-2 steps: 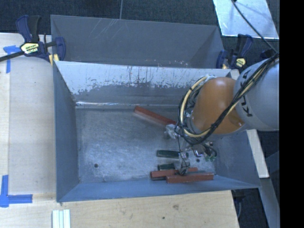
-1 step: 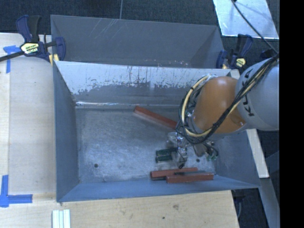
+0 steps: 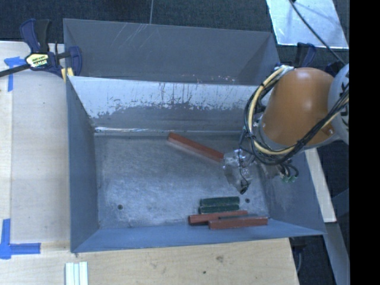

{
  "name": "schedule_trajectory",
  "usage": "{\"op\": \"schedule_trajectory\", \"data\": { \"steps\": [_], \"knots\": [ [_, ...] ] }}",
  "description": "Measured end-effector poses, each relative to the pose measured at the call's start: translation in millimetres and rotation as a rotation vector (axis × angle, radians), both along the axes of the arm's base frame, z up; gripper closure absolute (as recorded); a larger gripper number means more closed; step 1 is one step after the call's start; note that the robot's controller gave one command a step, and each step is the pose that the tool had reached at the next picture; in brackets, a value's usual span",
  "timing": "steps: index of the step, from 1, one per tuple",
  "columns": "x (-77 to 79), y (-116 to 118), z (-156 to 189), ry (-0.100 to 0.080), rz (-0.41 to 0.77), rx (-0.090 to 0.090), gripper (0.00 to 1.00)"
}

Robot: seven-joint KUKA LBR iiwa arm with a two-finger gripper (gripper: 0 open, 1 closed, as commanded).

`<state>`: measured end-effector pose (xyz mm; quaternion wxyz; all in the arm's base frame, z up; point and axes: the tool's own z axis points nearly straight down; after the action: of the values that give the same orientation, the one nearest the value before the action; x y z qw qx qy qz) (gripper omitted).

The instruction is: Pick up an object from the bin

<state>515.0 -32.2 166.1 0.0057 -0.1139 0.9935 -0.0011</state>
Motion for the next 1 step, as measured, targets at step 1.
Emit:
{"op": "schedule_trajectory", "data": {
  "steps": [1],
  "knots": [
    [-11.4, 38.8, -53.7, 0.014, 0.142, 0.002, 1.0]
  ]
}}
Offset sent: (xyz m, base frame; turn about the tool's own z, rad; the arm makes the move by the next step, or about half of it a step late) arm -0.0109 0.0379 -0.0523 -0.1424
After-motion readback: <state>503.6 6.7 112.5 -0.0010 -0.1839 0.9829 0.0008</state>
